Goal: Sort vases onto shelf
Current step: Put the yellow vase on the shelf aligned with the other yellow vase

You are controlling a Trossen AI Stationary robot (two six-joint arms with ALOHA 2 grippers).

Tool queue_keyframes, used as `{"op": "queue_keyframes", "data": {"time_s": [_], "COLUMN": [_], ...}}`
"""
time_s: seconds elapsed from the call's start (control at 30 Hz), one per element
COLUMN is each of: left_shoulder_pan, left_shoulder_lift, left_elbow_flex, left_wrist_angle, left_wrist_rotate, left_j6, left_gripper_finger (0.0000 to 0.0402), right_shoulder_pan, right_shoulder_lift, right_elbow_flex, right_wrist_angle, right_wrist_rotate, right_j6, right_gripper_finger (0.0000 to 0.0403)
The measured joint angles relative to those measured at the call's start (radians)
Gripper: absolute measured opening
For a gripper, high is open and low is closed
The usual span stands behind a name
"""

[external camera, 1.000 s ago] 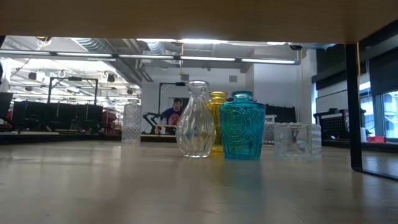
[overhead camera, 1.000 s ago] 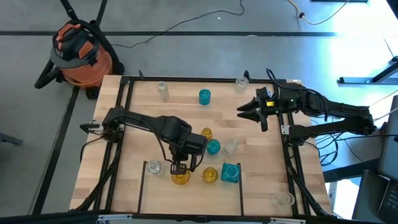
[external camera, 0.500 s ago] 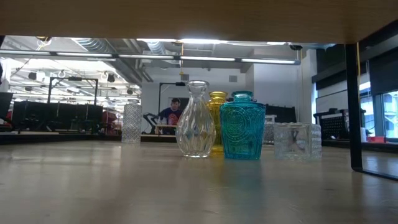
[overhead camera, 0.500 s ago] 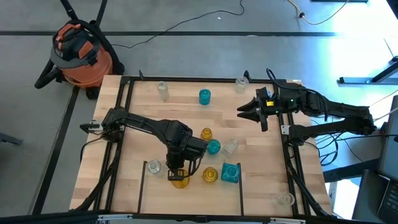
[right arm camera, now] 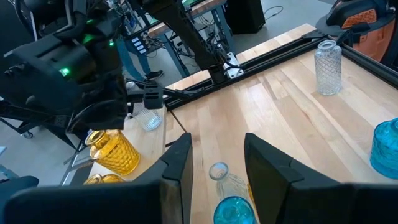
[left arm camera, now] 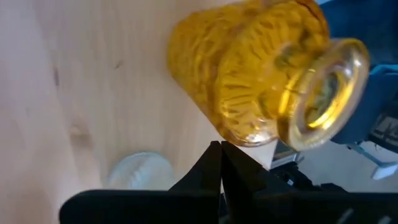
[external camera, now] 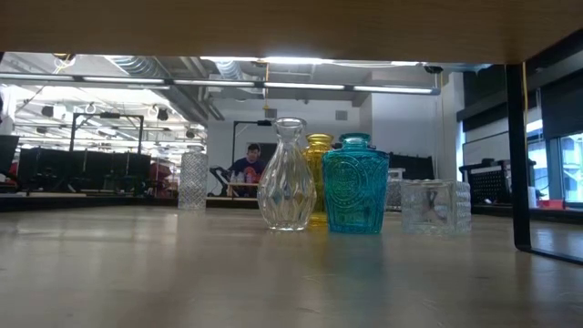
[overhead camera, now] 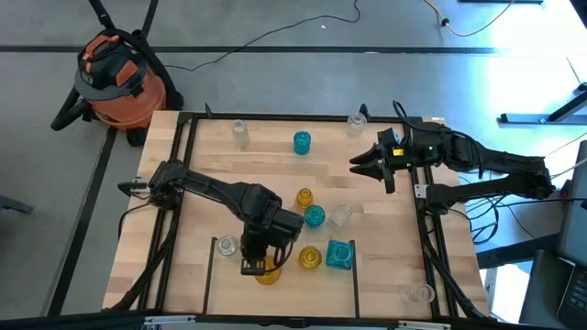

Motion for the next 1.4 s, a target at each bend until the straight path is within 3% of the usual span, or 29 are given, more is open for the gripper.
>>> {"op": "queue_keyframes", "data": {"time_s": [0.83,1.1,1.4], "left_shoulder_pan": [-0.018,-0.023,-0.023], "left_shoulder_lift": [0.025,0.028,0.043], "left_elbow_flex": [0.0,0.0,0.0], "left_wrist_angle": [0.203,0.289,0.327], "left_wrist_rotate": [0.052,0.005,0.024], "left_j6": [0.14,0.213,0.264], "left_gripper_finger": [0.0,0.0,0.0], "right_shoulder_pan": [0.0,0.0,0.0], "right_shoulder_lift": [0.0,0.0,0.0], "right_elbow_flex": [0.0,0.0,0.0], "right_wrist_angle": [-0.005,-0.009,-0.009], "right_wrist_rotate": [-0.002,-0.027,-0.026], "right_j6": [0.006,0.006,0.006], "right_gripper_finger": [0.0111,0.0111,0.0111]}}
